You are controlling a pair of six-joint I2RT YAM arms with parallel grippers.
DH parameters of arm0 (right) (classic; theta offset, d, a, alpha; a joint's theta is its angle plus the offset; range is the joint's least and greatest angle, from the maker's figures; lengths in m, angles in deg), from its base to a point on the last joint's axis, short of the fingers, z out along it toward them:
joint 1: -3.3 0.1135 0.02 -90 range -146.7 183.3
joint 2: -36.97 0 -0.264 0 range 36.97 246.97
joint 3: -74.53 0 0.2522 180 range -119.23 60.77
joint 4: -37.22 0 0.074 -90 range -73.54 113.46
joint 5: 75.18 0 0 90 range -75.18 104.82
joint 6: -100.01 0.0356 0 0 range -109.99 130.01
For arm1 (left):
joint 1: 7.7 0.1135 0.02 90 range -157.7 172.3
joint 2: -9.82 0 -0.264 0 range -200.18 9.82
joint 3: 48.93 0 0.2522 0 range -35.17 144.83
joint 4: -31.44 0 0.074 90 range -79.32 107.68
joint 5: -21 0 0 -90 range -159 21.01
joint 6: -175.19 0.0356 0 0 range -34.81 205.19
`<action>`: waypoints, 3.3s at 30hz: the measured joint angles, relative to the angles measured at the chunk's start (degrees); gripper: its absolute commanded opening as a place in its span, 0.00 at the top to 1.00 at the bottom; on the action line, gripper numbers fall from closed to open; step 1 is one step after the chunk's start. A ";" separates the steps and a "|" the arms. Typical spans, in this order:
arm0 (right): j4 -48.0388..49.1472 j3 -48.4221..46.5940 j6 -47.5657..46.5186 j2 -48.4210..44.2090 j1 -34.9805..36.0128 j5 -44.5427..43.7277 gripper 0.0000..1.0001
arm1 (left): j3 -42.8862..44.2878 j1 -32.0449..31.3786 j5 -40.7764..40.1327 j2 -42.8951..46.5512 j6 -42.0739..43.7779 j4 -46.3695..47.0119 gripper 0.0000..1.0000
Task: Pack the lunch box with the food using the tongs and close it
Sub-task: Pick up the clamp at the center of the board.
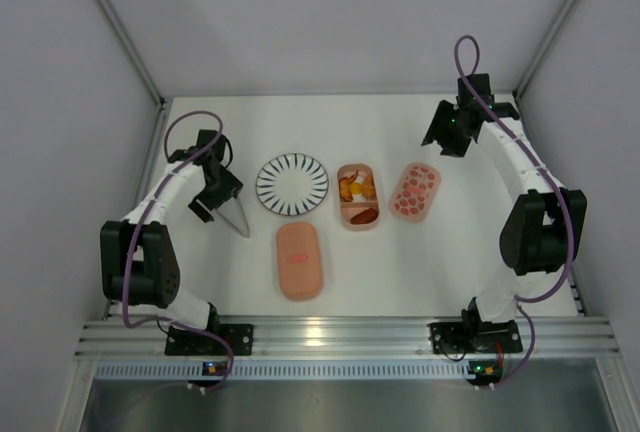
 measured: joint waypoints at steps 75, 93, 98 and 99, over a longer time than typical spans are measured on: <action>0.26 3.26 -0.87 -0.44 0.02 2.32 0.45 | 0.72 -0.07 2.69 1.40 8.22 2.64 0.80; 0.24 3.28 -1.27 -1.55 0.68 2.27 0.44 | 21.20 -17.14 3.74 -1.14 11.98 -6.91 0.80; 0.24 3.28 -1.40 -1.60 0.72 2.23 0.45 | 27.34 -22.40 9.62 -5.44 16.55 -7.48 0.80; 0.22 3.28 -1.44 -1.62 0.72 2.21 0.44 | 27.91 -23.04 11.17 -6.01 17.49 -7.65 0.80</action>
